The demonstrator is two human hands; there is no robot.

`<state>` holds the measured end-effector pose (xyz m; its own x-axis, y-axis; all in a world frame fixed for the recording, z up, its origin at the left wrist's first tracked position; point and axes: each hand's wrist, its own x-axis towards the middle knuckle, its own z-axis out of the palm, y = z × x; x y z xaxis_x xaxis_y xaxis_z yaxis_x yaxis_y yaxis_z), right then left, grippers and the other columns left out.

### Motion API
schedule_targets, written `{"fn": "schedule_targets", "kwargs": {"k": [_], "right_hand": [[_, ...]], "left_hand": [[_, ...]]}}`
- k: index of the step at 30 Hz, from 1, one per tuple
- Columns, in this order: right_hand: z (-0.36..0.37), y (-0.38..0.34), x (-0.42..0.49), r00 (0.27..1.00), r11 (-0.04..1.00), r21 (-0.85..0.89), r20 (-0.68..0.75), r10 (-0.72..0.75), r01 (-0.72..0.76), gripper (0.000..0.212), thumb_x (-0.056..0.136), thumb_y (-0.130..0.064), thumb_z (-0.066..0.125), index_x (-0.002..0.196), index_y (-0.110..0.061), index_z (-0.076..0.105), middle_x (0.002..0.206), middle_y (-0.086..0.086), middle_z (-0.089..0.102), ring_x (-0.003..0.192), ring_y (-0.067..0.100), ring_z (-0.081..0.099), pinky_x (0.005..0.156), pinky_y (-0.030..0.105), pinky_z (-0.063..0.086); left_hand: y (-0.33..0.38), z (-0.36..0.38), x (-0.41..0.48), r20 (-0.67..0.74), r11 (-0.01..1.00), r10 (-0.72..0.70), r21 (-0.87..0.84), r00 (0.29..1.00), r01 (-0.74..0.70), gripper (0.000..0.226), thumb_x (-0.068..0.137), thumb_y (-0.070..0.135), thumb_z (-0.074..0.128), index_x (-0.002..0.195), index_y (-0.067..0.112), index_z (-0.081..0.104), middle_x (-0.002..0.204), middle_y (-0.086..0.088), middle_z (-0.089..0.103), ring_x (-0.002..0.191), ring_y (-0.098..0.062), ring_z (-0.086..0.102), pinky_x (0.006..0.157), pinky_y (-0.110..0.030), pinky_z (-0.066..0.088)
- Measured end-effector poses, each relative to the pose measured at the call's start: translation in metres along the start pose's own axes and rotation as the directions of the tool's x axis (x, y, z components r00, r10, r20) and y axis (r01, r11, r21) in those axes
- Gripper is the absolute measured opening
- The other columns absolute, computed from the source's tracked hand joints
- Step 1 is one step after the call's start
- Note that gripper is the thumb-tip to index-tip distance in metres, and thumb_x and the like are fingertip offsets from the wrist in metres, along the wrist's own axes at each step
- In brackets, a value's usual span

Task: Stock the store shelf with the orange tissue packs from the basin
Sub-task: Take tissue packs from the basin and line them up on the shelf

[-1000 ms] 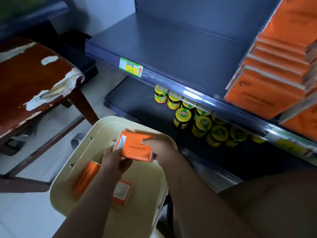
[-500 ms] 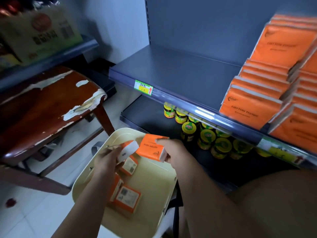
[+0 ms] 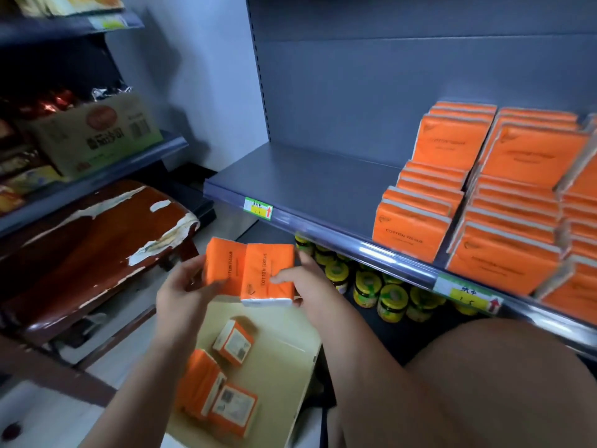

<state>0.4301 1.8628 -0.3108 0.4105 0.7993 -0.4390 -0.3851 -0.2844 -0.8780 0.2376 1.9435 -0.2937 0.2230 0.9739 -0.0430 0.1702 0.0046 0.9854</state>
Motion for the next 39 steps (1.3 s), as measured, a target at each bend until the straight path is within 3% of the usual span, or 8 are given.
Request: {"fn": "schedule_targets", "kwargs": {"k": [4,7,14,20,24,28,33,39], "right_hand": [[-0.009,-0.019,-0.018,0.998,0.998,0.030,0.006,-0.055,0.055,0.067,0.061,0.001,0.081,0.109,-0.040,0.059,0.103,0.000,0.079,0.097,0.026,0.076,0.082,0.049,0.061],[-0.019,-0.041,-0.032,0.994,0.995,-0.016,-0.020,-0.103,0.103,0.077,0.055,-0.001,0.088,0.118,-0.024,0.051,0.111,0.004,0.074,0.099,0.025,0.074,0.083,0.056,0.062],[-0.069,-0.109,-0.095,0.904,0.808,-0.514,-0.130,-0.406,0.289,0.055,0.056,-0.039,0.097,0.090,-0.020,0.057,0.087,-0.006,0.062,0.076,0.012,0.058,0.065,0.032,0.044],[-0.135,-0.143,-0.131,0.839,0.777,-0.438,-0.085,-0.537,0.452,0.053,0.073,-0.016,0.091,0.119,-0.019,0.065,0.106,-0.001,0.072,0.084,0.007,0.067,0.054,0.021,0.051],[-0.184,-0.155,-0.159,0.783,0.715,-0.515,-0.127,-0.609,0.473,0.030,0.079,-0.019,0.085,0.102,-0.010,0.068,0.095,0.010,0.074,0.079,0.019,0.071,0.064,0.038,0.060],[-0.237,-0.157,-0.193,0.701,0.696,-0.514,-0.231,-0.675,0.502,0.031,0.076,-0.017,0.088,0.098,-0.015,0.067,0.098,0.006,0.075,0.083,0.015,0.071,0.071,0.042,0.061],[-0.316,-0.150,-0.249,0.585,0.650,-0.604,-0.344,-0.735,0.461,0.028,0.077,-0.020,0.088,0.097,-0.022,0.069,0.093,-0.003,0.077,0.088,0.016,0.074,0.084,0.043,0.060],[-0.404,-0.169,-0.294,0.418,0.625,-0.665,-0.472,-0.776,0.409,0.034,0.068,-0.036,0.087,0.094,-0.022,0.072,0.089,-0.005,0.079,0.084,0.016,0.075,0.087,0.047,0.059]], "left_hand": [[0.031,0.005,0.000,0.055,0.994,0.082,-0.071,0.995,-0.078,0.053,0.078,-0.001,0.083,0.123,0.025,0.073,0.114,0.004,0.076,0.105,-0.024,0.073,0.090,-0.045,0.061],[0.060,0.013,0.003,0.088,0.980,0.161,-0.128,0.983,-0.149,0.053,0.075,-0.011,0.078,0.119,0.017,0.074,0.113,-0.004,0.077,0.106,-0.028,0.073,0.086,-0.041,0.060],[0.130,0.057,-0.005,0.257,0.940,0.335,-0.163,0.906,-0.301,0.051,0.079,-0.020,0.072,0.113,0.017,0.074,0.114,-0.001,0.077,0.105,-0.018,0.072,0.096,-0.040,0.055],[0.189,0.115,-0.019,0.433,0.911,0.412,-0.220,0.802,-0.349,0.058,0.078,-0.028,0.065,0.123,0.008,0.068,0.121,-0.010,0.074,0.100,-0.027,0.071,0.089,-0.043,0.061],[0.225,0.156,-0.034,0.537,0.880,0.467,-0.205,0.703,-0.428,0.064,0.077,-0.030,0.064,0.128,0.009,0.065,0.124,-0.009,0.072,0.092,-0.019,0.071,0.086,-0.040,0.061],[0.254,0.200,-0.057,0.645,0.853,0.484,-0.196,0.592,-0.484,0.068,0.077,-0.030,0.064,0.130,0.012,0.065,0.127,-0.011,0.069,0.090,-0.014,0.070,0.075,-0.026,0.062],[0.282,0.264,-0.093,0.740,0.797,0.494,-0.176,0.457,-0.577,0.068,0.078,-0.025,0.067,0.123,0.025,0.069,0.121,-0.006,0.070,0.093,-0.018,0.071,0.082,-0.037,0.063],[0.307,0.347,-0.132,0.790,0.736,0.485,-0.137,0.375,-0.663,0.062,0.078,-0.020,0.068,0.114,0.029,0.068,0.104,0.003,0.066,0.086,-0.011,0.068,0.070,-0.026,0.061]]}}
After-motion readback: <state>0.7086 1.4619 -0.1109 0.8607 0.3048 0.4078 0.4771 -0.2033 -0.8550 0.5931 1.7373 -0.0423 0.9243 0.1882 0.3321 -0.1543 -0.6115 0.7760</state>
